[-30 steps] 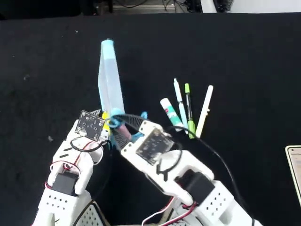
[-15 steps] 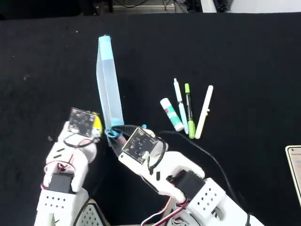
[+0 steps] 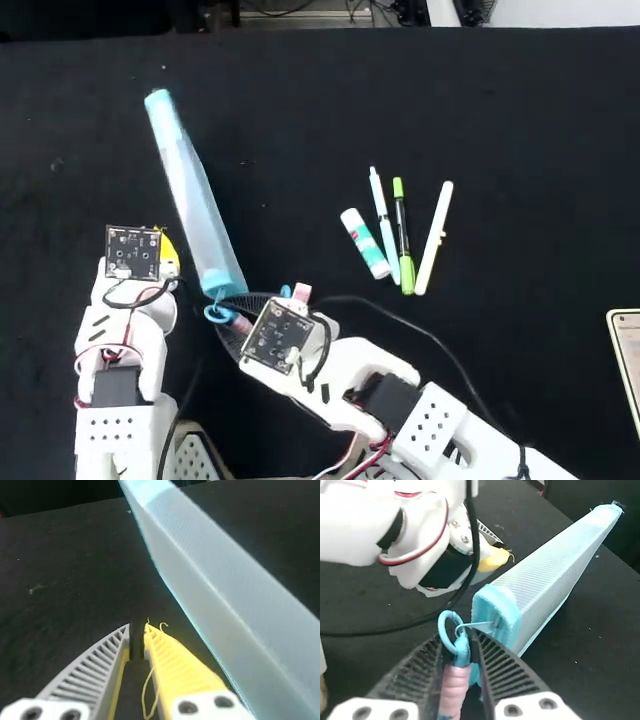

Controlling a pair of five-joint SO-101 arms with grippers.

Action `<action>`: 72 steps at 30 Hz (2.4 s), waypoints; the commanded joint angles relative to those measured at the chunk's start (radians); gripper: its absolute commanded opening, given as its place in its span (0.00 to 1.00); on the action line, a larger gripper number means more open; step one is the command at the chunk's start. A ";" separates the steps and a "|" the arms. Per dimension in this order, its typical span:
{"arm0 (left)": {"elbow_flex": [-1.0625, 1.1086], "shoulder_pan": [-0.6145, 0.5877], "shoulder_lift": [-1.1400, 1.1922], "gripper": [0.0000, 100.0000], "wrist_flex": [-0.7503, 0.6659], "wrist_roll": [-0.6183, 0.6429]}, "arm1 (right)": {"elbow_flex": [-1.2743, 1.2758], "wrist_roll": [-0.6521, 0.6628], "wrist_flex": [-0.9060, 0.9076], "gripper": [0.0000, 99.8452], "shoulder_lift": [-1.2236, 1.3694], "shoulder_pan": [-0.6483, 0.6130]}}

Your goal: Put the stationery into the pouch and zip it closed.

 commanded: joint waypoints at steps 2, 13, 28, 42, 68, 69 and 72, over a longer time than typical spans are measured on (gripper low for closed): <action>-0.059 -0.044 -0.006 0.06 0.049 -0.002 | -0.012 0.002 -0.020 0.01 -0.001 0.018; -0.487 -0.036 -0.005 0.06 0.491 -0.044 | -0.013 0.000 0.021 0.01 -0.001 0.061; -0.687 0.179 0.006 0.18 0.830 -0.428 | -0.068 0.000 0.138 0.01 -0.001 0.060; -1.064 0.185 0.405 0.21 1.142 -0.381 | -0.067 0.000 0.137 0.01 -0.001 0.061; -0.990 0.407 0.577 0.20 1.060 -0.301 | -0.056 0.000 0.143 0.01 -0.001 0.064; -0.980 0.407 0.577 0.20 1.054 -0.316 | -0.053 0.000 0.143 0.01 -0.001 0.064; -0.978 0.369 0.577 0.20 1.043 -0.333 | -0.053 0.000 0.143 0.01 -0.001 0.064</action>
